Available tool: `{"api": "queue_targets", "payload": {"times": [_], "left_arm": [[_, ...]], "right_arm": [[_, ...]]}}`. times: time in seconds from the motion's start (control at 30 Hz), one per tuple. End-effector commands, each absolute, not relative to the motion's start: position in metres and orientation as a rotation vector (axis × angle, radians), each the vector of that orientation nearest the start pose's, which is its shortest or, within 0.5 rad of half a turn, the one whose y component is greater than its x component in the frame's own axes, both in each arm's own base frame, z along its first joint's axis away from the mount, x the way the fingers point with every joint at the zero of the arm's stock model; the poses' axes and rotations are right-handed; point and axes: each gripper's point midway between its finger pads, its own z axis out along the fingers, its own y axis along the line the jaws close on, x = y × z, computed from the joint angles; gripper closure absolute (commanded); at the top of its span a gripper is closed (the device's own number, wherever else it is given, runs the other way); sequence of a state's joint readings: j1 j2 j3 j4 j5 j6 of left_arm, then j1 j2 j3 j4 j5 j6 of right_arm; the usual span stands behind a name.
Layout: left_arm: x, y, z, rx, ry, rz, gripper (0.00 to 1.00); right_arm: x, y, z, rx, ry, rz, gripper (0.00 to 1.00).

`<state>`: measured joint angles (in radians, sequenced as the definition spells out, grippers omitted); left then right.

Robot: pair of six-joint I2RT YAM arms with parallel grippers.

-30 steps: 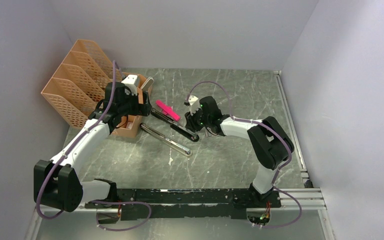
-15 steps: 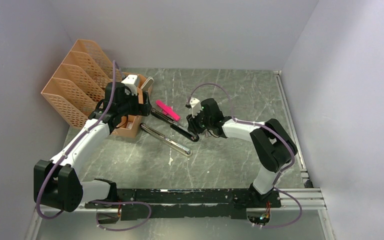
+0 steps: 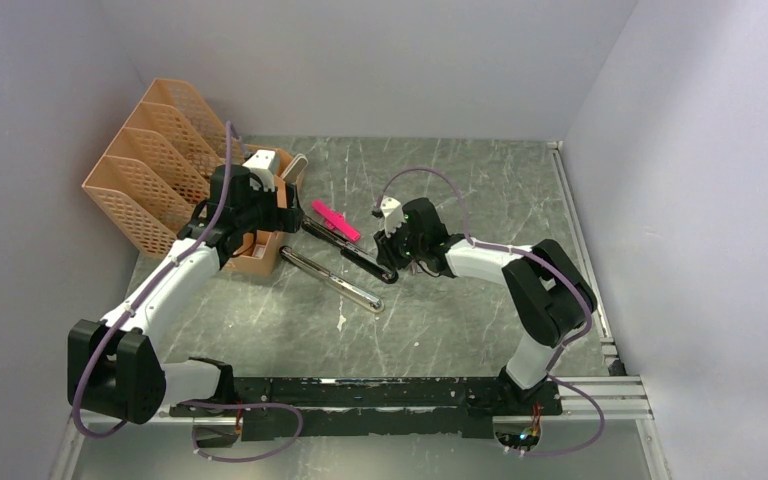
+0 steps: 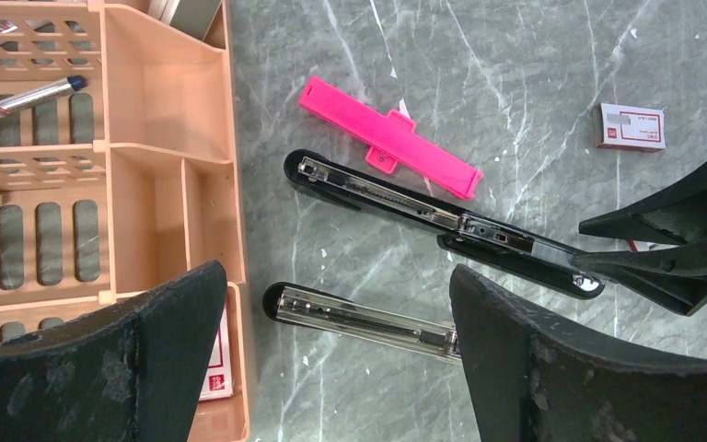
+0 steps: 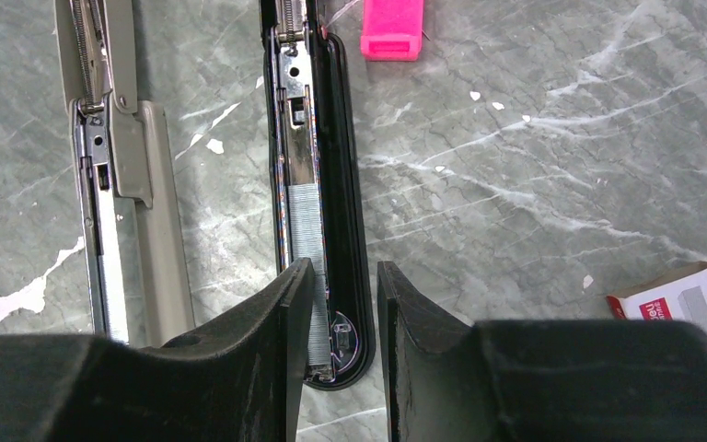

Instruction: Load the staples into the stapler

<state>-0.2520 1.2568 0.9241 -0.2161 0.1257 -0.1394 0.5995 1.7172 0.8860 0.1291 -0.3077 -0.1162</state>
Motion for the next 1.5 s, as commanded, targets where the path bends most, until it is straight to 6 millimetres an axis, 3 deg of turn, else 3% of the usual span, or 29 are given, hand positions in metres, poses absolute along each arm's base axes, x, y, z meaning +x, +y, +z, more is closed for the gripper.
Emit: {"api": "queue_targets", "payload": {"times": [0.0,0.4,0.5,0.7,0.83,1.0,1.07,1.3,1.47], "left_arm": [[0.363,-0.124,0.184,0.194,2.093,-0.396,0.05],[0.363,-0.123,0.186,0.187,2.091,-0.392,0.05],[0.363,-0.122,0.188,0.185,2.086,-0.389,0.06],[0.362,-0.120,0.194,0.183,2.079,-0.383,0.07],[0.361,-0.117,0.203,0.170,2.061,-0.392,0.07],[0.356,-0.116,0.215,0.150,2.025,-0.415,0.07],[0.354,-0.115,0.220,0.143,2.013,-0.418,0.07],[0.348,-0.112,0.229,0.130,1.977,-0.414,0.07],[0.347,-0.112,0.231,0.134,1.974,-0.417,0.06]], "right_arm": [[0.318,0.280,0.043,-0.988,2.116,0.604,0.65],[0.307,0.265,0.043,-0.958,2.165,0.538,0.65],[0.309,0.263,0.055,-0.924,2.138,0.523,0.65],[0.316,0.266,0.103,-0.866,1.962,0.539,0.65],[0.295,0.284,0.122,-0.939,1.845,0.648,0.64],[0.254,0.321,0.103,-1.126,1.812,0.725,0.60],[0.249,0.328,0.092,-1.138,1.823,0.740,0.59],[0.247,0.330,0.049,-1.191,1.910,0.720,0.57],[0.238,0.329,0.036,-1.216,1.950,0.747,0.58]]}}
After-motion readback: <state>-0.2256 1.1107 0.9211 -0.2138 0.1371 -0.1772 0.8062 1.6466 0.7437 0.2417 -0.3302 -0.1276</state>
